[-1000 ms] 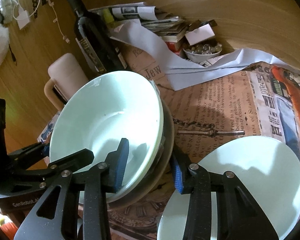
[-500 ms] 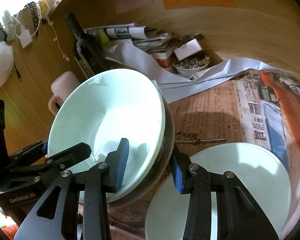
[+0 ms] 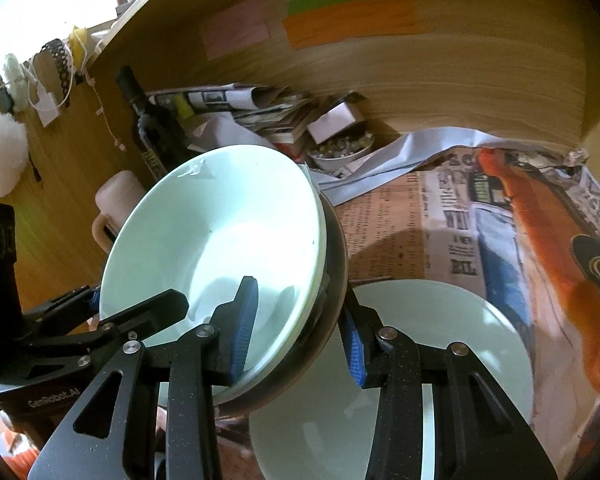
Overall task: Organize plates and bowls
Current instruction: 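Lower the nested bowls onto the mint green plate with both grippers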
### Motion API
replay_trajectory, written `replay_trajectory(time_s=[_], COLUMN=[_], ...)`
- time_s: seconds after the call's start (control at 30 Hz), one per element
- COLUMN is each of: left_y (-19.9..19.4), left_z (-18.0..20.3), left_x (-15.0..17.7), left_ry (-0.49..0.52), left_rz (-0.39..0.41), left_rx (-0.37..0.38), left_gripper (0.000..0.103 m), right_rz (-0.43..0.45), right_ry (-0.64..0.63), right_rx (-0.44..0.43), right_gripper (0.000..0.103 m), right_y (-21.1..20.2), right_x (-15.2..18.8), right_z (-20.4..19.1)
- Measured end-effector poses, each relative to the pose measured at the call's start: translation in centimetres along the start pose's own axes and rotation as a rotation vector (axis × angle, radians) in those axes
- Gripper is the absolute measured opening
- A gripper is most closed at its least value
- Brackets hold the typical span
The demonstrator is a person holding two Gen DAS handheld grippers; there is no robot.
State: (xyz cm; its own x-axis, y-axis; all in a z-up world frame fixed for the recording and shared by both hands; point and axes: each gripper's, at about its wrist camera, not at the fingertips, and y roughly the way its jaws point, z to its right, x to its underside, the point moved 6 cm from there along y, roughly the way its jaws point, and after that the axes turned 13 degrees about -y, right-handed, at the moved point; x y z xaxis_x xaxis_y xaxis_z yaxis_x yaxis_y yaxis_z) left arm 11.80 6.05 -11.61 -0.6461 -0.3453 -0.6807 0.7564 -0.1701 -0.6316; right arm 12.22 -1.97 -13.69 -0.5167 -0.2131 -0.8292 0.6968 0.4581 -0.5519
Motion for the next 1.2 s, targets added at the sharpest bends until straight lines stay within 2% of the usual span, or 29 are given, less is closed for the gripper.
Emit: replay_trajectory(time_s=[0.53,1.2], left_y=[0.4,1.7], left_z=[4.9,7.3], left_x=[1.6,4.3], left_ry=[0.059,0.079], left_rz=[-0.027,-0.082], left_rx=[0.059,0.076], left_gripper=[0.062,0.062], right_rz=[0.028,-0.003], right_ry=[0.049,0.088], right_rx=[0.065,0.088], right_gripper=[0.036,0.036], right_y=[-4.1,-6.2], right_x=[2.3,5.5], right_z=[3.2,5.9])
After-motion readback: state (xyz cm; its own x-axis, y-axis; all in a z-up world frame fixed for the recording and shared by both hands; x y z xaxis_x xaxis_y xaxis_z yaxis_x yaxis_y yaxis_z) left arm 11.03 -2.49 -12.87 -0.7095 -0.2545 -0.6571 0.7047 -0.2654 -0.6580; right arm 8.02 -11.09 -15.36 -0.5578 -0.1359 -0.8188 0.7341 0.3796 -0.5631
